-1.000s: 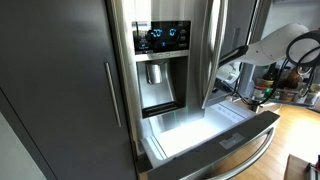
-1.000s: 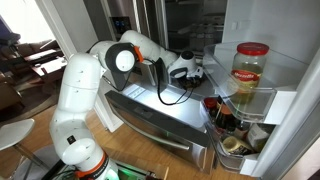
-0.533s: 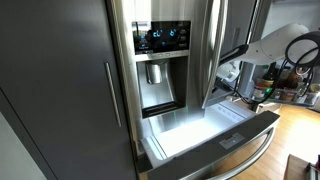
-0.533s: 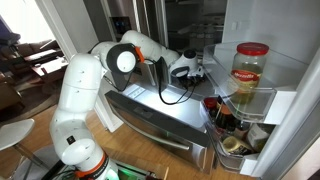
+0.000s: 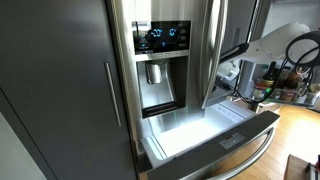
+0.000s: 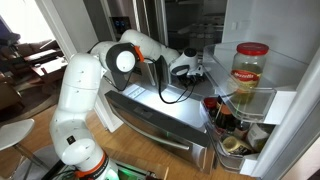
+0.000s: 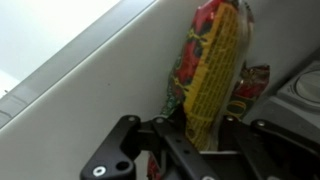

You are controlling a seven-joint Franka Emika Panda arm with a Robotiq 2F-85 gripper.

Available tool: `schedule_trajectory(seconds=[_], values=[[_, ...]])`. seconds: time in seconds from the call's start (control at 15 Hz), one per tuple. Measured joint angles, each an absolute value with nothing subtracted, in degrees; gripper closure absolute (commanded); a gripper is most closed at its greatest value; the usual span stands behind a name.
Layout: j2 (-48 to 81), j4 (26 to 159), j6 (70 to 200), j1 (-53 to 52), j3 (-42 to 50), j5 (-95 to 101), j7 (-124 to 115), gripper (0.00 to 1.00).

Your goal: Put the two packets in the open fridge drawer then close the drawer

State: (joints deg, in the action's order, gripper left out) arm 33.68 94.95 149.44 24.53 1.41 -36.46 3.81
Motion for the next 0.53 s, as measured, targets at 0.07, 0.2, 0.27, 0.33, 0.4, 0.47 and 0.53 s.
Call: schedule_trajectory(seconds=[0.07,0.2,0.27,0.33,0.4,0.47,0.53], values=[[33.39,95.14,149.01,24.38,1.42,-36.45,3.74,0.95],[32.35,95.98,148.32,23.91,1.43,-36.42,3.65,0.95],[31.59,96.73,148.24,23.61,1.45,-36.42,3.65,0.95],[30.69,97.58,148.21,23.31,1.47,-36.42,3.62,0.96],[29.66,98.55,148.19,23.03,1.50,-36.42,3.61,0.96],[28.47,99.56,148.16,22.79,1.54,-36.42,3.61,0.95],[27.10,100.68,148.12,22.59,1.62,-36.42,3.61,0.95]])
